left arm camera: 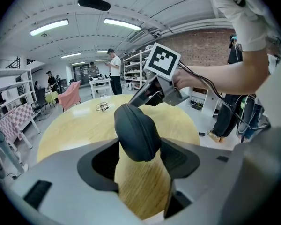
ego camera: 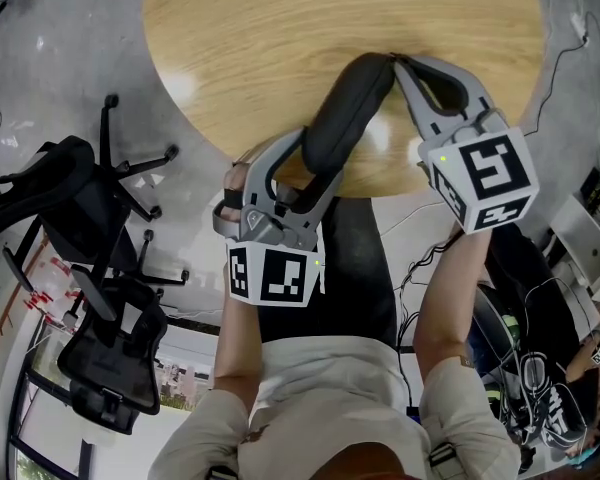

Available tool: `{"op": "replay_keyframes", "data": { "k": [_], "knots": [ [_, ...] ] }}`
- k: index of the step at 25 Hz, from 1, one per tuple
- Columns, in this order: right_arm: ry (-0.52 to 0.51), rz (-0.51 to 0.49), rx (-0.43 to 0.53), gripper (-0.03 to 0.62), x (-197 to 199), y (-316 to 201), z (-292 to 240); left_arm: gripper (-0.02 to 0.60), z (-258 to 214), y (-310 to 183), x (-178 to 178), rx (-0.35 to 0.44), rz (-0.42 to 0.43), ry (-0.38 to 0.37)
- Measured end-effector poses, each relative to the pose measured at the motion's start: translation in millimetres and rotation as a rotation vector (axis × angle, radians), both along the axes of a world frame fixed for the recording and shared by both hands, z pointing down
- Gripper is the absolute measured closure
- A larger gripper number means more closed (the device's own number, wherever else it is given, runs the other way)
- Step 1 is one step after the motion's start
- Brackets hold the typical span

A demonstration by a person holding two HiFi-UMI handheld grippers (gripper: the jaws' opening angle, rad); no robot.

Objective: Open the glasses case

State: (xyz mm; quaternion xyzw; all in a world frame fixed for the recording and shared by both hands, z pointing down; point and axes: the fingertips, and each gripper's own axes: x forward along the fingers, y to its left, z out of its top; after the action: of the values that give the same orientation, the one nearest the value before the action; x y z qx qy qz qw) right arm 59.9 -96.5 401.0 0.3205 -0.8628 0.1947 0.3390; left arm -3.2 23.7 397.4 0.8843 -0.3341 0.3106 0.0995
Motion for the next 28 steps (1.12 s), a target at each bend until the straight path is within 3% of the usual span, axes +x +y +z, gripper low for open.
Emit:
{"op": "replay_keyframes", "data": {
  "k": [3, 8, 11, 14, 20, 28],
  "knots": [
    [0.002, 0.041, 0.054, 0.569, 4, -1, -7, 0.291, 1, 0, 3, 0.0, -0.001, 0.0],
    [-0.08, 0.069, 0.138, 0.454, 1, 3, -36, 0.286, 3, -1, 5, -0.006, -0.006, 0.004],
    [-0.144, 0.047, 0.172, 0.451, -21, 10, -55, 0.279, 6, -1, 6, -0.017, 0.003, -0.006],
    [-0.125, 0.02, 0.171, 0.453, -30, 15, -52, 0.278, 8, 2, 10, -0.032, 0.017, -0.003],
    [-0.132, 0.014, 0.164, 0.476, -32, 21, -48, 0.267, -29, -4, 5, -0.032, 0.007, 0.113],
    [-0.142, -0.005, 0.164, 0.49, -29, 29, -49, 0.268, -50, -39, -6, 0.02, -0.049, 0.077]
  ]
}}
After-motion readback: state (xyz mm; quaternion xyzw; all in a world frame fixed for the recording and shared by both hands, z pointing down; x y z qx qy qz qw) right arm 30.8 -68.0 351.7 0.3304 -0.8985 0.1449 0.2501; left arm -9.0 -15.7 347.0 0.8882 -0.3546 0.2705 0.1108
